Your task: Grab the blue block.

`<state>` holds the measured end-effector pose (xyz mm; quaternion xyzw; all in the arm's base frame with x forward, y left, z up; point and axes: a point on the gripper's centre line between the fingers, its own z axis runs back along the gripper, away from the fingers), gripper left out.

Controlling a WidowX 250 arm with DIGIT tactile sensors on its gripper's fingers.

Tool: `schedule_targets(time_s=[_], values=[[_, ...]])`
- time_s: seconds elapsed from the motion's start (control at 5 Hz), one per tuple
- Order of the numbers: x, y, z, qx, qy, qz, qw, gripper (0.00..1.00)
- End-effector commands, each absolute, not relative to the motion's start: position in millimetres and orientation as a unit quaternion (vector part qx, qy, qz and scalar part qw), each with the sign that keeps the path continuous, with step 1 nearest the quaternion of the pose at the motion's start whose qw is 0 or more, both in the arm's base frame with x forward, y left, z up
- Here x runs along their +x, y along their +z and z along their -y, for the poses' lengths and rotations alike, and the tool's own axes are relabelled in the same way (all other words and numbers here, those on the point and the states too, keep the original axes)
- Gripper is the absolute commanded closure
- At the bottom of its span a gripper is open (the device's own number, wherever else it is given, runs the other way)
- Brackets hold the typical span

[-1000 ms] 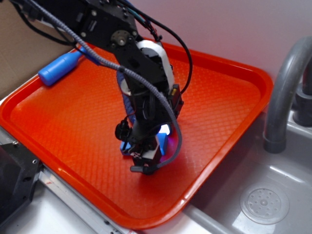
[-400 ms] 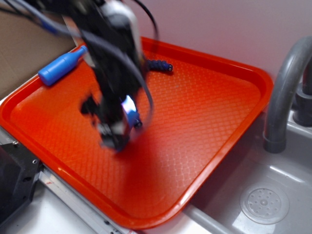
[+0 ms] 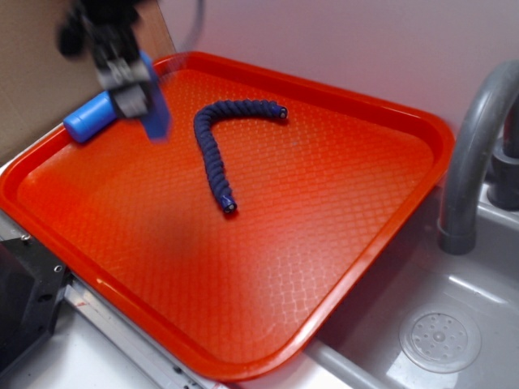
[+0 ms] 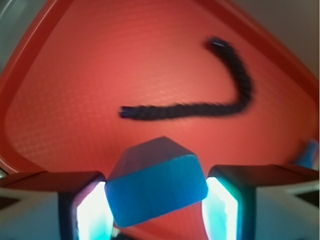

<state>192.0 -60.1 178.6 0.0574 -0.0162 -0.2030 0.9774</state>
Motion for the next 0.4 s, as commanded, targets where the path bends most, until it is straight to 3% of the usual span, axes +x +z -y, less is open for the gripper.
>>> schedule_targets(time_s=[0.0,0.2], values=[[162.6,233.2,46.1,0.034,-0.065,0.082,0.994,1.00],[165.8,229.6,48.2,0.041,-0.067,0.060,0.995,1.00]])
